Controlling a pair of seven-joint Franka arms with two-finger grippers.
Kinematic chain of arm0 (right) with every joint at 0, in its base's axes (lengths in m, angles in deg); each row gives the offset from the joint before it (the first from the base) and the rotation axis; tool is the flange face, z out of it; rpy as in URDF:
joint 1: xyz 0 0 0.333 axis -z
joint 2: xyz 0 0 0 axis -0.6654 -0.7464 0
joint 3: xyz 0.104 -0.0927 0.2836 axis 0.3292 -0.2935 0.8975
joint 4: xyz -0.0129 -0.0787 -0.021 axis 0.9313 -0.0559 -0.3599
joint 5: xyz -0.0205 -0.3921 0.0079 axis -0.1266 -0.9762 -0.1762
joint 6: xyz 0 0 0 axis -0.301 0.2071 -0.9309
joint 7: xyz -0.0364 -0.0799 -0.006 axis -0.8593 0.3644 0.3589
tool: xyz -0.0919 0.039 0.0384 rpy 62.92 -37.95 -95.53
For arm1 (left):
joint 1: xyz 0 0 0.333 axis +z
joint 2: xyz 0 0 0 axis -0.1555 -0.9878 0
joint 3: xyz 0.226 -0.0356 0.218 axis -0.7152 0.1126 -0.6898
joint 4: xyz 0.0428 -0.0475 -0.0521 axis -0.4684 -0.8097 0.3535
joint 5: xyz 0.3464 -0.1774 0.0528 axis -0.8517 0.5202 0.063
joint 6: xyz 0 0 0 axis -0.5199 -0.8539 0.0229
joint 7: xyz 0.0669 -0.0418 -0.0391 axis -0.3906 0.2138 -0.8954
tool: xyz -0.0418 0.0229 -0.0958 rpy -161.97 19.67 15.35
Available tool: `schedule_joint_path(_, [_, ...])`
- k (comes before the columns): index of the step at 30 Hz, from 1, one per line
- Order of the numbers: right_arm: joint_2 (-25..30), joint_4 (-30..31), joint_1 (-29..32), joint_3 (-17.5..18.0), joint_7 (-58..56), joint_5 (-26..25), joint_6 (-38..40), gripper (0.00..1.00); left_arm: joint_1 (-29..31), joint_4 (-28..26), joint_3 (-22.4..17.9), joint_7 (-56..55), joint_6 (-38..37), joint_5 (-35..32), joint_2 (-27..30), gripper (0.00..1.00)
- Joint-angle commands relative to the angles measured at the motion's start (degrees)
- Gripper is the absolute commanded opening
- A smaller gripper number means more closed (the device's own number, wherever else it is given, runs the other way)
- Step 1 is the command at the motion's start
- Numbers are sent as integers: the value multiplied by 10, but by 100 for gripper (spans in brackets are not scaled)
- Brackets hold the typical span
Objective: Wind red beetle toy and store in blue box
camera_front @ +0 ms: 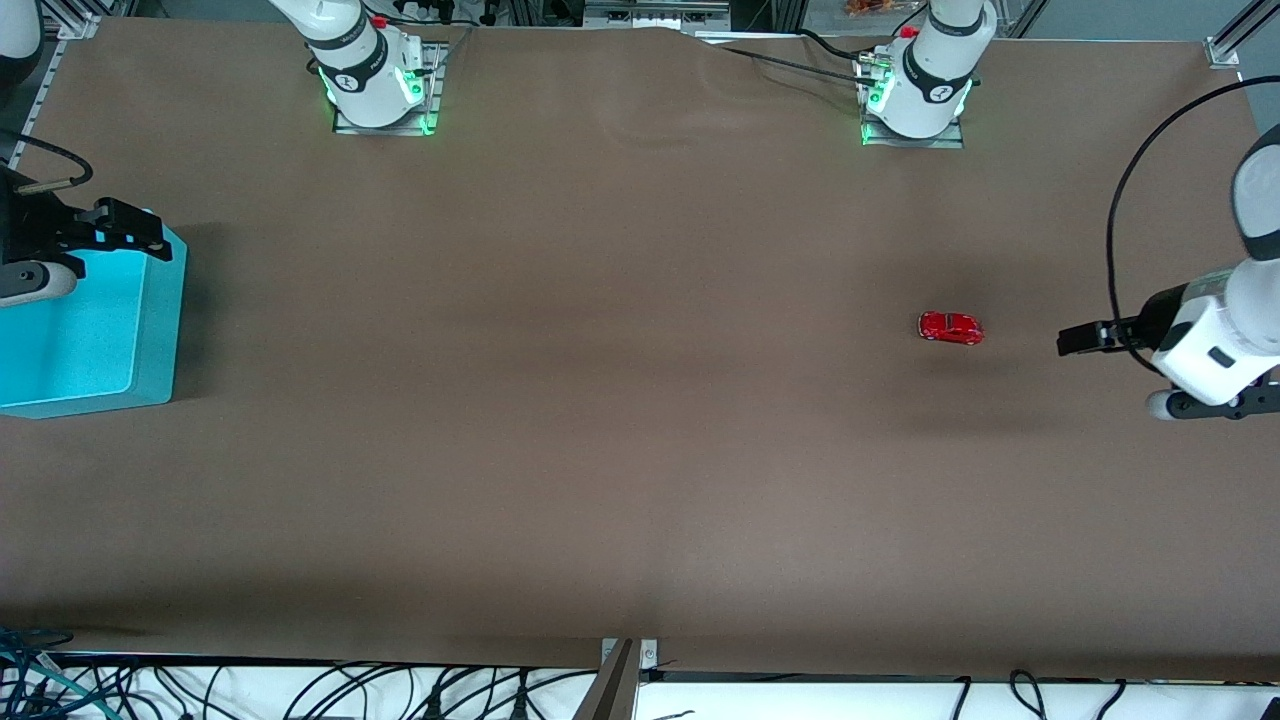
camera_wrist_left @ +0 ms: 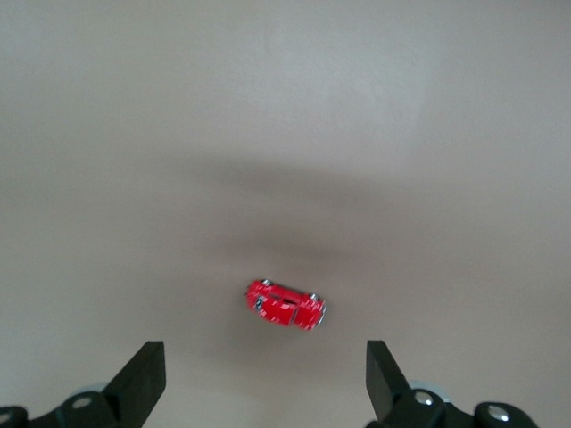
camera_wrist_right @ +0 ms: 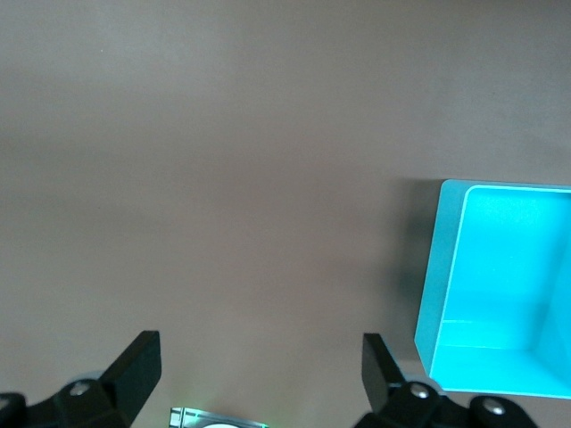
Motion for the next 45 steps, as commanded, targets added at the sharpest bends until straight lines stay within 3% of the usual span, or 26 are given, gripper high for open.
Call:
schedule_joint_path(1, [3,-10,-1,1,12,-5,9,100,-8,1,-7,-16,-17,32,7,100])
schedule_joint_path(5, [3,-11,-1,0,12,-3,11,100,-21,-6,-12,-5,-17,31,9,99])
schedule_joint_path(11, [1,-11,-1,-2,11,-3,8,100,-68,-7,-77,41,-31,34,9,98])
schedule_joint_path(45, [-2,-10,-4,1,12,-4,7,100,-49,-3,-68,49,-42,33,8,100])
